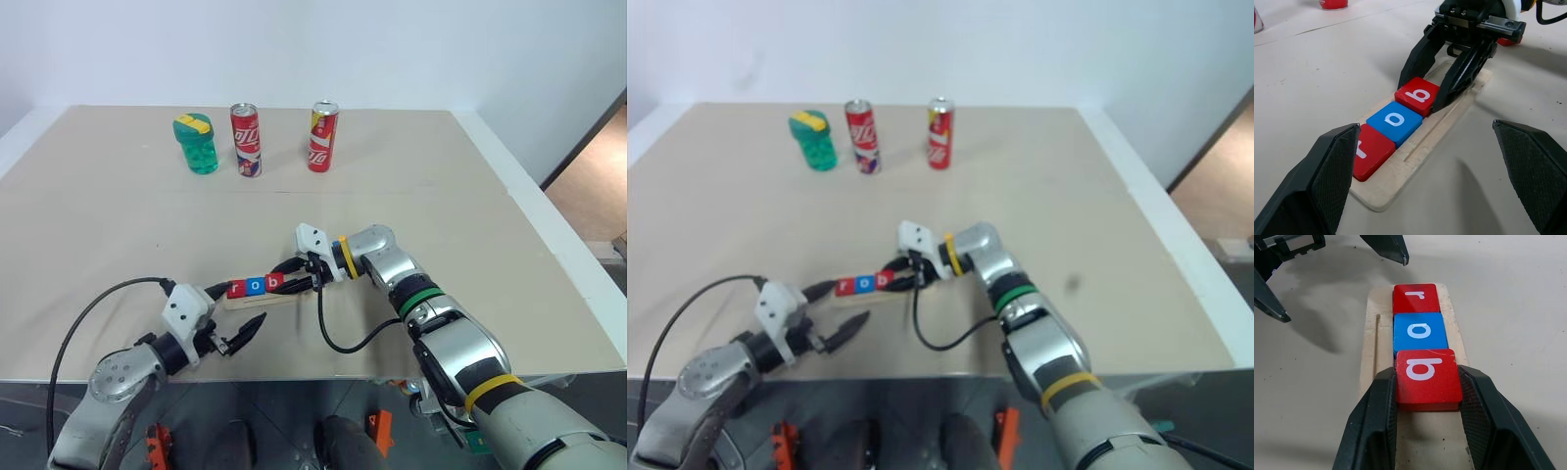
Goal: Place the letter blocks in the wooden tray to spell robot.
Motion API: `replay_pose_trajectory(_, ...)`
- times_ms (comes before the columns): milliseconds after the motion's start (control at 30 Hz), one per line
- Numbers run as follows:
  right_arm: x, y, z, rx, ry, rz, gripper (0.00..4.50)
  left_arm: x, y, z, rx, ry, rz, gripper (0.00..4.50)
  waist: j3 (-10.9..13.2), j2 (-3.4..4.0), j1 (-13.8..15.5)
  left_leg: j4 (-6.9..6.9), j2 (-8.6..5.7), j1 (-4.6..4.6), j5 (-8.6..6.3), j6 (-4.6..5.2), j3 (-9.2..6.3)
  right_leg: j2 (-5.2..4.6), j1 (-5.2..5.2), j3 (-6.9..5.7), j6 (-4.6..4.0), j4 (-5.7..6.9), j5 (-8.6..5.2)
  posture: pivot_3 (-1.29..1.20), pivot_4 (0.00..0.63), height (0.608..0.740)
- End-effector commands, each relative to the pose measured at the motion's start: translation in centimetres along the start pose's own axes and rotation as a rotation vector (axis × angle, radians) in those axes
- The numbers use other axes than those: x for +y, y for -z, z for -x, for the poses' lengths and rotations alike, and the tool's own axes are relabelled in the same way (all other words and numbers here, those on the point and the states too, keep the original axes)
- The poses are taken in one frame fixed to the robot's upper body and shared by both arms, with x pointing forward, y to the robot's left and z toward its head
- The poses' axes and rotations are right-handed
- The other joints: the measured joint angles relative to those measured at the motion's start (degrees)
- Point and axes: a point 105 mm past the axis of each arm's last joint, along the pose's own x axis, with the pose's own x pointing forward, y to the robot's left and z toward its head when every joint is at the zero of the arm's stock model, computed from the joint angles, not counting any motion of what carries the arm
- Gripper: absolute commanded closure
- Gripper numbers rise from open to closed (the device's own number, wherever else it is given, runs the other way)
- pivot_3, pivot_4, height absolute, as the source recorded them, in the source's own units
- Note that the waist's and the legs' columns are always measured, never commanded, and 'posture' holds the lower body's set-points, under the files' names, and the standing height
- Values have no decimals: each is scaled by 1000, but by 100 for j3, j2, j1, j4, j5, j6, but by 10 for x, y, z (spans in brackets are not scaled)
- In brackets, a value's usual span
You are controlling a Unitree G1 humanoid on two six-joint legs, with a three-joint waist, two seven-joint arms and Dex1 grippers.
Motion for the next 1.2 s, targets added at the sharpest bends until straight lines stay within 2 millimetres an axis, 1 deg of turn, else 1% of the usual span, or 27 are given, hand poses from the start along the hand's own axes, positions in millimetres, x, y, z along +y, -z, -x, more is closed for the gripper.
replay_pose_trajectory(33, -6, -15, 1, -18, 6, 43, 2789, -3, -12, -1, -44, 9, -33, 0, 0, 0, 0, 0, 0, 0, 0, 0, 0, 0, 0, -1, 0, 0, 0, 0, 150, 740)
replay_pose_trajectory(233, -6, -14, -1, -16, 5, 42, 2789, -4, -12, -2, -43, 8, -32, 0, 0, 0, 0, 0, 1, 0, 0, 0, 0, 0, -1, -1, -1, 0, 0, 0, 150, 740)
replay_pose_trajectory(667, -7, -13, 3, -5, -2, 25, 2789, -4, -12, -2, -47, 7, -38, 0, 1, 1, -1, -1, 1, 0, 0, 0, 0, 0, -1, -1, -2, 0, -1, 0, 150, 740)
replay_pose_trajectory(967, -4, -15, 3, -15, -32, 19, 2789, -4, -12, -3, -42, 14, -45, 0, 1, 1, 0, -6, 1, 0, 0, 0, -1, 0, -3, -3, -4, 0, -2, 0, 150, 740)
replay_pose_trajectory(1200, -7, -20, 2, -35, -4, 50, 2789, -3, -12, -2, -40, 13, -49, 0, 1, 1, 0, -8, 1, 0, 0, 0, -1, 0, -4, -4, -4, 0, -3, 0, 150, 740)
